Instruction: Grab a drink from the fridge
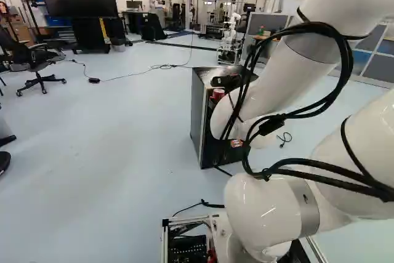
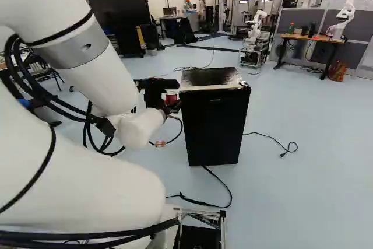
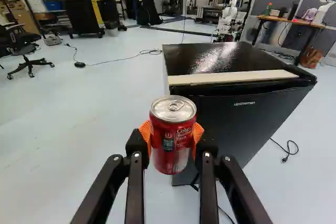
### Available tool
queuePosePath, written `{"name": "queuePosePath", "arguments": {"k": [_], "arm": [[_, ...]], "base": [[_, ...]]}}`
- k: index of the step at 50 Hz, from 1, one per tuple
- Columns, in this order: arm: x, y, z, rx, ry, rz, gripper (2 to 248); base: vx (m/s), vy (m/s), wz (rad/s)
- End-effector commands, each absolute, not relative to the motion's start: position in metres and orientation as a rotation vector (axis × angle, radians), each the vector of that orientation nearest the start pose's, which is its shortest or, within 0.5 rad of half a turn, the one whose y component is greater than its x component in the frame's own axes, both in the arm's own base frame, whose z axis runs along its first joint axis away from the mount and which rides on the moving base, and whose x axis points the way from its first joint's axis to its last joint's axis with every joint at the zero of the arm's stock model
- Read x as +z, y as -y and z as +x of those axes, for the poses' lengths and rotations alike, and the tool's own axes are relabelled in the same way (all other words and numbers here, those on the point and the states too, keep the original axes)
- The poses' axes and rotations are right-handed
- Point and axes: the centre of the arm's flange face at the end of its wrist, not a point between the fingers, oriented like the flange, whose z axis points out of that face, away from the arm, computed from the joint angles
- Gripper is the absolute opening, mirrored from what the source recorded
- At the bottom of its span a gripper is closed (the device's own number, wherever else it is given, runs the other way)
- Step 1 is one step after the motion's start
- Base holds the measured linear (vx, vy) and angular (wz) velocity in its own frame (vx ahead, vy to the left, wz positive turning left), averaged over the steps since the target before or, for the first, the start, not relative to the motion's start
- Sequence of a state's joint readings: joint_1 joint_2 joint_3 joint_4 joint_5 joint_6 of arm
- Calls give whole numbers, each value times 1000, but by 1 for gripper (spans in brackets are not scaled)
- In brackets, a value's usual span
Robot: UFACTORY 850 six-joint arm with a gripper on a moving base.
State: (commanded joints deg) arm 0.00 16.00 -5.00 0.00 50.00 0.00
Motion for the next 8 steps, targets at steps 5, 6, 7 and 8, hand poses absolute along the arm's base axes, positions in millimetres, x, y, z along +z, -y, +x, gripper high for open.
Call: {"name": "queuePosePath", "arguments": {"k": [5, 6, 7, 8], "arm": [[366, 0, 270, -1824, 0, -2558, 95], [366, 0, 270, -1824, 0, -2558, 95], [366, 0, 270, -1824, 0, -2558, 95], [366, 0, 270, -1824, 0, -2558, 95]], "base": [[0, 0, 0], [0, 0, 0], [0, 0, 0], [0, 0, 0]]}}
